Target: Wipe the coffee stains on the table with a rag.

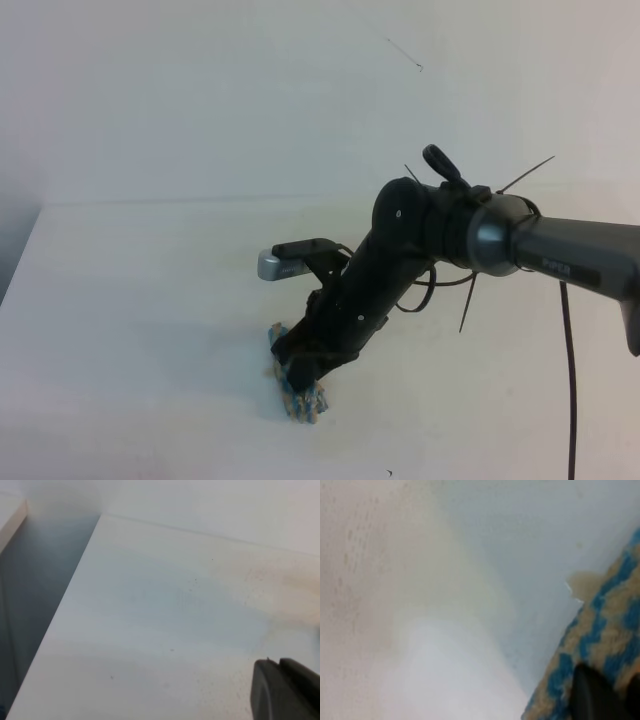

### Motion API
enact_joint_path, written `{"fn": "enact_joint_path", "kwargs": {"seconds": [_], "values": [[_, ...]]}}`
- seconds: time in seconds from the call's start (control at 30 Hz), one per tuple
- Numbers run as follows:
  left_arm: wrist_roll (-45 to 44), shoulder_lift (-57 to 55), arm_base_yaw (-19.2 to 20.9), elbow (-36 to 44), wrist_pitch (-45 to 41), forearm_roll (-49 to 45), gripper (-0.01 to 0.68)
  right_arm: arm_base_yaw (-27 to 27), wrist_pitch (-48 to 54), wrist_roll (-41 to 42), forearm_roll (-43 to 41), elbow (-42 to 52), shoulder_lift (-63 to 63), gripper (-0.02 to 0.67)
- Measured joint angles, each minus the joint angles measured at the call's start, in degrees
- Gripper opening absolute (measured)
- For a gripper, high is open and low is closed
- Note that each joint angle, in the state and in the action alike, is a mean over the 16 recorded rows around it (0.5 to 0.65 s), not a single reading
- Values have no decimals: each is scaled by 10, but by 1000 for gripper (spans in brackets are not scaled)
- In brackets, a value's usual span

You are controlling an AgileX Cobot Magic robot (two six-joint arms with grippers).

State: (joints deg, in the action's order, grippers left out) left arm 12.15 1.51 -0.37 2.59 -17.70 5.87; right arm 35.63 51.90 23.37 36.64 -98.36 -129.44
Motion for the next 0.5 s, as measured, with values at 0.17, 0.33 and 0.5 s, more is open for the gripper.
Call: {"fn": "enact_joint_path", "kwargs": {"seconds": [0.17, 0.33, 0.5], "values": [[0, 0, 0, 0, 0, 0, 1, 1, 6, 4, 6, -5, -7, -4], [0, 0, 0, 0, 0, 0, 1, 4, 22, 6, 9, -22, -19, -4], [0, 0, 0, 0, 0, 0, 1, 11, 39, 7, 6, -46, -32, -2]]}}
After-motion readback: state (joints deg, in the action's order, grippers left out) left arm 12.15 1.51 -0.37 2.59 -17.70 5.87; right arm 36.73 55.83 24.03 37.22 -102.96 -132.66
